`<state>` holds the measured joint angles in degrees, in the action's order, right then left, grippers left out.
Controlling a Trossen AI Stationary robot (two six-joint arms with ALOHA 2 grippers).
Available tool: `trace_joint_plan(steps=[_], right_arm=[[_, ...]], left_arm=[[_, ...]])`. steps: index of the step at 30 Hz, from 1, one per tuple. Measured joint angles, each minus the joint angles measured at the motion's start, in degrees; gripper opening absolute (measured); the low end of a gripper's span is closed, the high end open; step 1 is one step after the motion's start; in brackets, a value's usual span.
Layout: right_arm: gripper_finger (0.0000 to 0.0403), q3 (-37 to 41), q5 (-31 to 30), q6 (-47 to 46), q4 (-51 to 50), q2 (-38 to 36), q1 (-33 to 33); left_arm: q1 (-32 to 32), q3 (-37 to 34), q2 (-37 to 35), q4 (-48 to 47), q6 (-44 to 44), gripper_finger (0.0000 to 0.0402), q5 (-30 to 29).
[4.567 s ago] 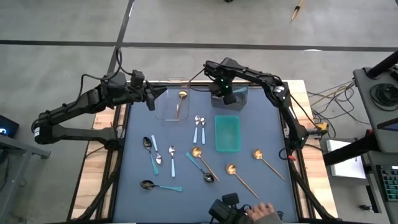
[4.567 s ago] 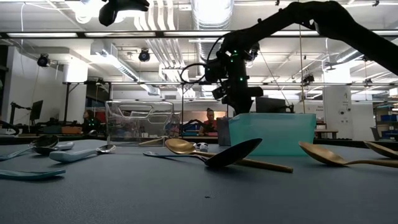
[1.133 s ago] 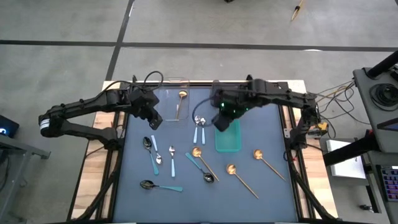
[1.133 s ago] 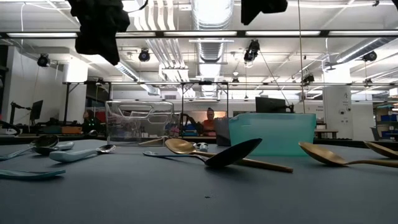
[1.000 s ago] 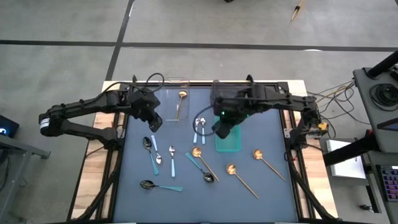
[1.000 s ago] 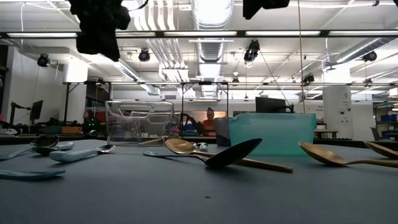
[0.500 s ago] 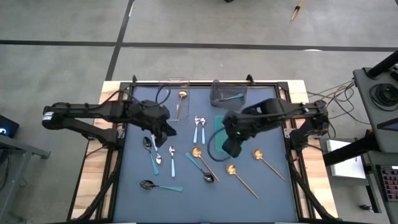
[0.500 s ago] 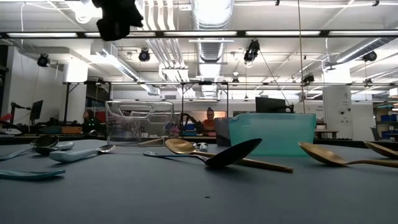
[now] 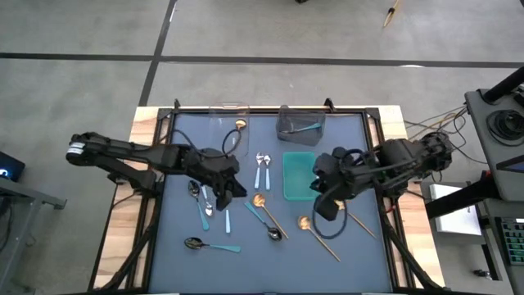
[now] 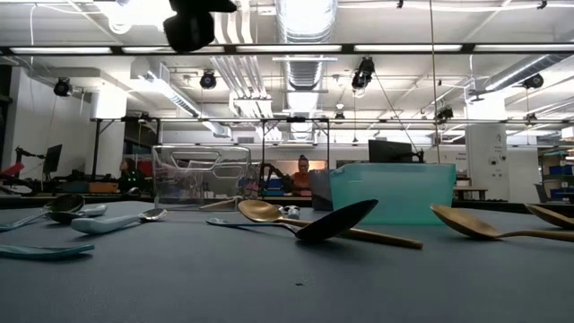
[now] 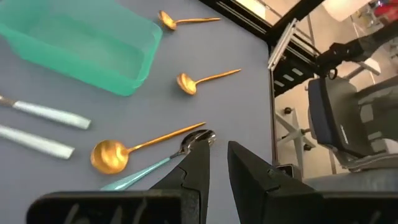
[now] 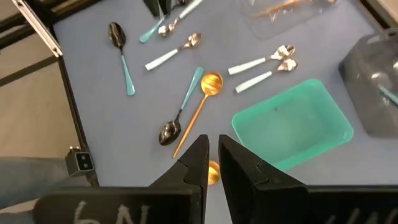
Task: Sort silverware by color (type)
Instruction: Put the light blue spoon into the green bin
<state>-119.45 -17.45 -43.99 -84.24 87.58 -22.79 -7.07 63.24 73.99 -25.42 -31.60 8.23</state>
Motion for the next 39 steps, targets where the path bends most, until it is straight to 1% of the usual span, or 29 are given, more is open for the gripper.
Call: trace_joint_plan(steps=[2, 5, 9, 11, 14, 18, 20, 25, 30, 32, 36, 39], right_arm=[[0.0028, 0.5, -1.55, 0.0, 0.66, -0.79, -0.82], [0.0028, 1.24, -4.21, 0.0, 0.84, -1.98, -1.99], [0.0028, 2.09, -6.88, 0.0, 0.96, -3.18, -2.92], [0.0028, 2.32, -7.21, 0.01, 0.97, -3.55, -2.92], [0.0028, 2.52, -7.7, 0.01, 0.97, -3.65, -2.84], [0.0028, 2.68, -8.17, -0.02, 1.01, -3.49, -2.86], [0.0028, 3.09, -8.2, 0.0, 1.02, -3.49, -2.88], [0.0028, 4.86, -8.22, 0.01, 1.04, -3.64, -2.86], [0.0028, 6.48, -8.25, -0.93, 1.08, -3.93, -2.84], [0.0028, 6.8, -8.25, -1.44, 1.12, -3.93, -2.84], [0.0028, 7.33, -8.29, -2.56, 1.17, -4.01, -2.84], [0.0028, 7.91, -8.35, -2.68, 1.34, -4.04, -2.84]], left_arm=[[-0.48, 2.23, 2.58, -0.99, 2.25, 0.004, -0.02], [-1.28, 6.2, 6.43, -3.03, 8.69, 0.004, -0.13], [-2.11, 11.2, 11.35, -10.07, 18.46, 0.004, -0.15], [-2.33, 12.85, 13.31, -13.78, 22.13, 0.004, -0.15], [-2.56, 14.12, 15.29, -19.05, 22.54, 0.004, -0.17], [-2.63, 12.83, 16.71, -25.24, 14.78, 0.004, -0.2], [-2.98, 10.81, 16.8, -26.24, 10.45, 0.004, -0.2], [-3.3, 4.42, 16.88, -26.13, -2.25, 0.004, -0.12], [-3.26, -0.46, 16.88, -23.67, -14.99, 0.004, -0.18], [-3.26, -1.5, 16.88, -22.22, -20.43, 0.004, -0.34], [-3.41, -1.92, 16.88, -21.92, -30.68, 0.0041, -3.53], [-3.39, -1.89, 16.88, -21.49, -33.77, 0.0042, -5.42]])
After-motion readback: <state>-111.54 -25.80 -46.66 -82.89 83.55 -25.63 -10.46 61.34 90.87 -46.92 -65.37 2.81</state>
